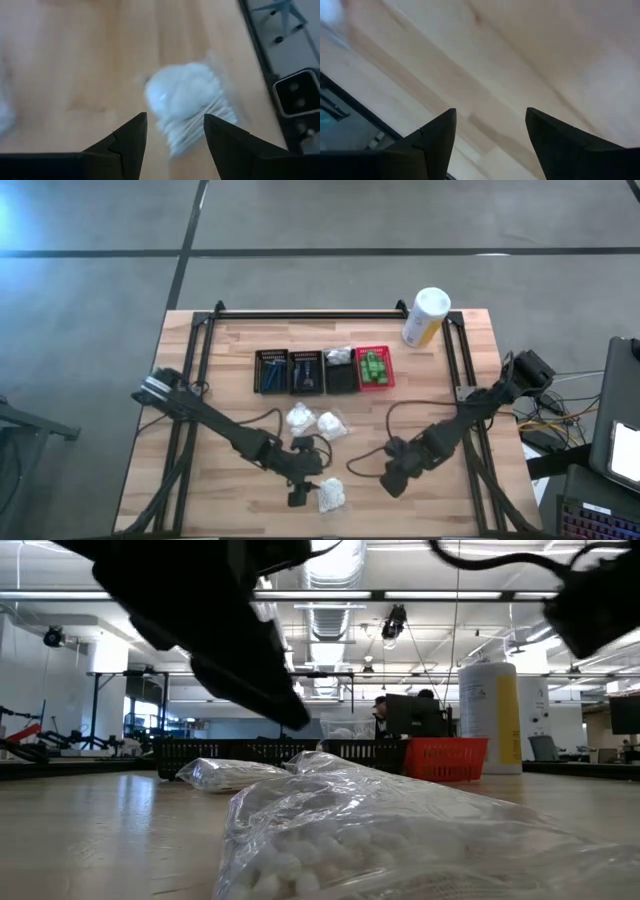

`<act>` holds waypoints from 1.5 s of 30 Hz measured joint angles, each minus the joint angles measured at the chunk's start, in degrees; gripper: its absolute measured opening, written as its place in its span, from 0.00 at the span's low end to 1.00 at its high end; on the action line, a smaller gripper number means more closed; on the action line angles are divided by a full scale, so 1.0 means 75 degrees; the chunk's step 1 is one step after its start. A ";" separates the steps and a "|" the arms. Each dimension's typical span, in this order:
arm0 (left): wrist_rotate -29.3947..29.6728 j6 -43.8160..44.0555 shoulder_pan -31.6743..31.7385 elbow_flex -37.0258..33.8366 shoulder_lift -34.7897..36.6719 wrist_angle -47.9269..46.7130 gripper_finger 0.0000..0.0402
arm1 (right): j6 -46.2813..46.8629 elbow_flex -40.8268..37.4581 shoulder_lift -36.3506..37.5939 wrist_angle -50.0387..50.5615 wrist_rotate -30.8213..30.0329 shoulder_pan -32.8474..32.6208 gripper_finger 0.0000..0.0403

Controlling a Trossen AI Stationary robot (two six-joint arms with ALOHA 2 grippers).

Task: Pick & Place Travel size toiletries
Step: Put the white cotton pack into the right black bin

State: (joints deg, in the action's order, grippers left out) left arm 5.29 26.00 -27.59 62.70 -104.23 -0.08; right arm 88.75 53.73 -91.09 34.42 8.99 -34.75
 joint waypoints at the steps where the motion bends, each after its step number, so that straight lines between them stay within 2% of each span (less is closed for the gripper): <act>1: -0.0062 -0.0032 0.0012 0.0198 -0.0166 -0.0002 0.50 | 0.0158 -0.0062 0.0000 -0.0043 0.0004 -0.0108 0.57; 7: -0.0574 -0.0225 0.0278 0.1183 -0.0781 -0.0361 0.50 | 0.0854 -0.0172 0.0000 -0.0074 -0.0255 -0.0829 0.54; 13: -0.1516 -0.0831 0.0529 0.1799 -0.1333 -0.0616 0.50 | 0.1681 -0.0204 -0.0001 -0.0125 -0.0725 -0.1479 0.52; 18: -0.2072 -0.1356 0.0570 0.2262 -0.1745 -0.1578 0.50 | 0.2008 -0.0250 -0.0003 -0.0391 -0.1047 -0.1718 0.51; 23: -0.2328 -0.1600 0.0570 0.2375 -0.1928 -0.1902 0.50 | 0.2172 -0.0354 -0.0003 -0.0791 -0.1572 -0.1730 0.51; 26: -0.2210 -0.1364 0.0582 0.2380 -0.1969 -0.1941 0.50 | 0.2246 -0.0434 -0.0003 -0.1226 -0.1829 -0.1691 0.51; 34: -0.0696 0.0115 0.0782 0.2372 -0.1967 -0.1730 0.50 | 0.2827 -0.0588 -0.0006 -0.1854 -0.2951 -0.1489 0.50; 40: -0.0388 0.0236 0.0982 0.2368 -0.1967 -0.1905 0.50 | 0.2114 -0.1022 -0.0094 -0.3807 -0.3170 -0.1036 0.49; 45: -0.0459 0.0693 0.1163 0.2358 -0.1967 -0.1865 0.50 | 0.2097 -0.1172 -0.0360 -0.4040 -0.3572 -0.0611 0.51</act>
State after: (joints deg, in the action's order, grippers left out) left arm 1.84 31.20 -18.87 80.38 -118.98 -14.06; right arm 104.48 44.95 -93.79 4.12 -17.80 -39.33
